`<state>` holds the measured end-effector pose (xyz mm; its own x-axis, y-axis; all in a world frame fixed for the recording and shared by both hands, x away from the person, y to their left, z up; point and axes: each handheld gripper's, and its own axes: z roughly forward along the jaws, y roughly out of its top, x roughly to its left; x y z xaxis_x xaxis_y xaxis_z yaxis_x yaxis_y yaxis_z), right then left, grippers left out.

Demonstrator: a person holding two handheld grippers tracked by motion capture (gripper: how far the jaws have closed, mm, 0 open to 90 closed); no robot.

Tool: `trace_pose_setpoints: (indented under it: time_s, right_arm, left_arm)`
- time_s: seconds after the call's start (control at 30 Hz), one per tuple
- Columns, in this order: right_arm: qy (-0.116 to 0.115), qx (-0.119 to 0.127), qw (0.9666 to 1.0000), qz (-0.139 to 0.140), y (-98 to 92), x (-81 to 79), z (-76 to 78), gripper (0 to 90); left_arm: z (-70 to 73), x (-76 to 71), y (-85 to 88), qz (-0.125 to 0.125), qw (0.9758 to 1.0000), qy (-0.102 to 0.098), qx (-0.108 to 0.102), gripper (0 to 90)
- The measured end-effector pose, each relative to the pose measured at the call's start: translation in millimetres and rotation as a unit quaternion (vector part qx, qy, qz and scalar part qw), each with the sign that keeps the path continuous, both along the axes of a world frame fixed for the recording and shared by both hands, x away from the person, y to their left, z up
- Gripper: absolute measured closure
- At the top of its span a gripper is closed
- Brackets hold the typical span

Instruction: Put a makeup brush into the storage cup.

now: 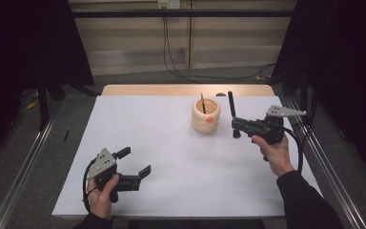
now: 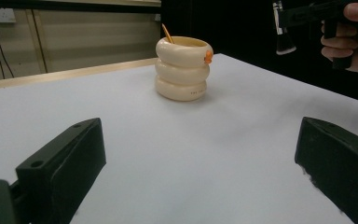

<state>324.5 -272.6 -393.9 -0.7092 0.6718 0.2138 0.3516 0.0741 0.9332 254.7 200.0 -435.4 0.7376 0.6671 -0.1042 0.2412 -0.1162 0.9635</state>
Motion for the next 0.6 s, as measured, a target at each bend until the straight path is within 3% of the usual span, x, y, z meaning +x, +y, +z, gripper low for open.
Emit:
trace_pose_setpoints:
  time_s: [0.5,0.57,0.6]
  right_arm:
    - [-0.003,-0.001,0.9993,0.038,12.6,-23.5,6.0,78.2]
    - [-0.004,-0.001,0.9989,0.046,15.5,-27.0,5.7,78.2]
    - [-0.001,0.000,0.9988,0.049,17.1,-29.2,5.1,78.2]
  left_arm:
    - [0.8,-1.5,-0.7,0.004,0.9999,-0.005,-0.010,1.2]
    - [1.2,-1.1,0.6,-0.002,1.0000,-0.008,0.003,1.2]
    - [0.9,-1.5,-0.4,-0.001,1.0000,-0.006,-0.006,1.2]
